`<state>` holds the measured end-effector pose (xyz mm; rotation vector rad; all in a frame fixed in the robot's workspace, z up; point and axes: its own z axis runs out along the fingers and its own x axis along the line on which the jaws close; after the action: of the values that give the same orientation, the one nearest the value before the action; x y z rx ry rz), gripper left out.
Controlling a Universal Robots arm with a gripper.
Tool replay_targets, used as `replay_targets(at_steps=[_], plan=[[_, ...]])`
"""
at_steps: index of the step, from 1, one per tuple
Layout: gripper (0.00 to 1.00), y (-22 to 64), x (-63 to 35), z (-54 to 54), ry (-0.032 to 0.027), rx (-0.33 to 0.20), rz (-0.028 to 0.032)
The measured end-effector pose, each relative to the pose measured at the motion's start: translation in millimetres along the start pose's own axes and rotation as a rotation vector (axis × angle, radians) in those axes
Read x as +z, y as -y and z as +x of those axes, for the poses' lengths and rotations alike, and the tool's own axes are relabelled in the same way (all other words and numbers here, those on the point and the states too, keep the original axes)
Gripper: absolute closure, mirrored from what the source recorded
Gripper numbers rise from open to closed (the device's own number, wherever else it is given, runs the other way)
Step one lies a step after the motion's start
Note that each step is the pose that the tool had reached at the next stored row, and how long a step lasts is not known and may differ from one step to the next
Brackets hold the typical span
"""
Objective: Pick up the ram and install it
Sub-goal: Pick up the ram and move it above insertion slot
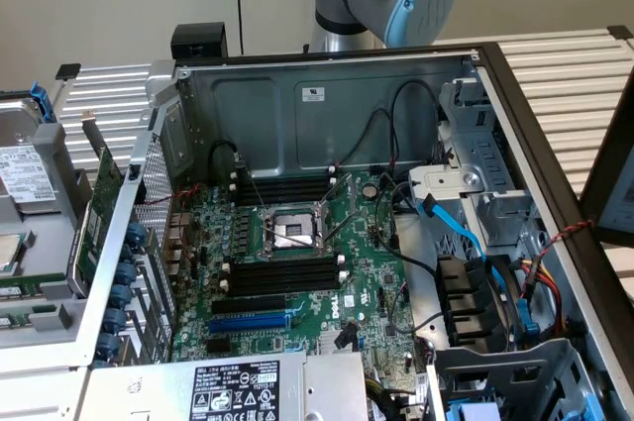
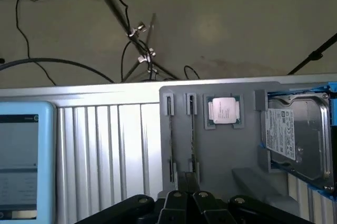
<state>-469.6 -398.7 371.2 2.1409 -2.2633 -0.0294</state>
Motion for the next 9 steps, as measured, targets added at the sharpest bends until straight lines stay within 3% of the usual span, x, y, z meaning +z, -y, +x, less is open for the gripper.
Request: replay_targets(at_steps=[5,9], plan=[[0.89,0.1,1.8,0.0,0.0,-0.012,0.003],[0.89,0.1,4.7,-0.1,-0.0003,-0.044,0.0182]])
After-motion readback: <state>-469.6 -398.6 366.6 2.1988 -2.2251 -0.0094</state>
